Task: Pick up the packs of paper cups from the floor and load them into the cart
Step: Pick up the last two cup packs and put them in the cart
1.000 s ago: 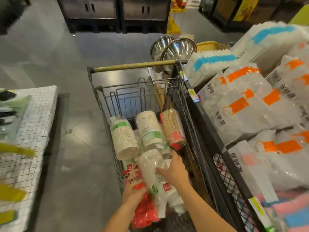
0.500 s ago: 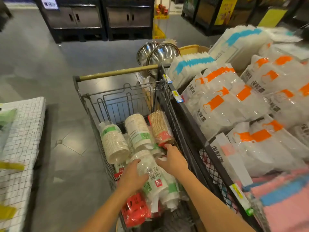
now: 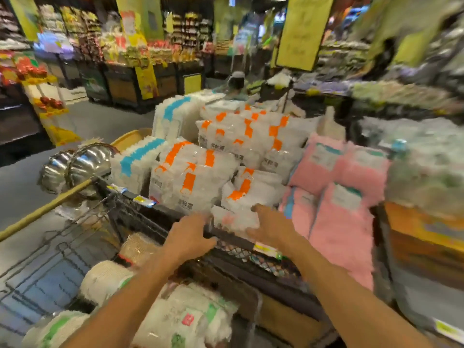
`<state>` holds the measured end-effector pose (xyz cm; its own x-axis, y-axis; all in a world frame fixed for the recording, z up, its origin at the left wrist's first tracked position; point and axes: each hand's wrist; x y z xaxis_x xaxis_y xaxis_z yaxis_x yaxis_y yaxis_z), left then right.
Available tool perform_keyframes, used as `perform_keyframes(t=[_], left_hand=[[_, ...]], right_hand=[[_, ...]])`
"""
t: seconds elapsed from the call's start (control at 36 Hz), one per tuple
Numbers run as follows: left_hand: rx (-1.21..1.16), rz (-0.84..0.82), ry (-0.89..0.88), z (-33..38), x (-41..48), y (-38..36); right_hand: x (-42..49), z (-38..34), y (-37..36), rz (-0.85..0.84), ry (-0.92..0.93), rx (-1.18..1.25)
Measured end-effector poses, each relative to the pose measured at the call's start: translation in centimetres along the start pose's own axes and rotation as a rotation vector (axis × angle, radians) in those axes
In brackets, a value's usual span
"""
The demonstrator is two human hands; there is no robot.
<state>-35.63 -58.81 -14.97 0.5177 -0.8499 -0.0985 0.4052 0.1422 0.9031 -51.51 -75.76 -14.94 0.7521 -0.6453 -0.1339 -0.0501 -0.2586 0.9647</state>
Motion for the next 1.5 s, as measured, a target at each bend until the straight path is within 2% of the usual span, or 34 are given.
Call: perform_keyframes(t=[0.17,0.33,0.61,0.78,0.97,1.11,1.31,1.5], left_hand=[[0.076,-0.161,-0.353,9.8,-1.1,-1.8],[0.174,-0.333,-0.662,21.1,-7.0,-5.8],[0.318,-0.575,-1.212,39.1,-24.2,-17.4],[0.408,-0.681,-1.436,48.6,-38.2,-26.0],[0.474,-0.76,-1.591,58.0,-52.6,-34.9],[0.479,-0.852,-1.584,62.9,-59.1,-39.7],[0.547,-0.96,-1.58,68.9,-62.3,-45.9],[0.601,-1.008,-1.597,76.6,-62.1,-55.9]], right_hand=[[-13.2,6.4,2.2,0.118,-0.352,0.054],[-28.3,11.5,2.3,0.227,-0.665,0.101],[-56.7,17.0,-3.8,0.353,-1.157,0.225],[-73.7,19.7,-8.2,0.393,-1.449,0.337],[-92.1,21.9,-12.8,0.49,-1.711,0.446],[-100.8,23.0,-15.4,0.495,-1.838,0.513],[-106.5,26.7,-19.0,0.515,-1.976,0.619],[-108.5,33.8,-23.0,0.509,-2.099,0.689]])
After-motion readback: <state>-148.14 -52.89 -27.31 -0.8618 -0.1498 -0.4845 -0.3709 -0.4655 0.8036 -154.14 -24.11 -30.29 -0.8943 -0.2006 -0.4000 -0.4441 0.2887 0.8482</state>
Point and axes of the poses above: each hand's wrist, its own x-axis towards the middle knuckle, its own y-axis out of the back of the hand, z = x × y, and after that the axes turned 3 degrees about -x, right-handed
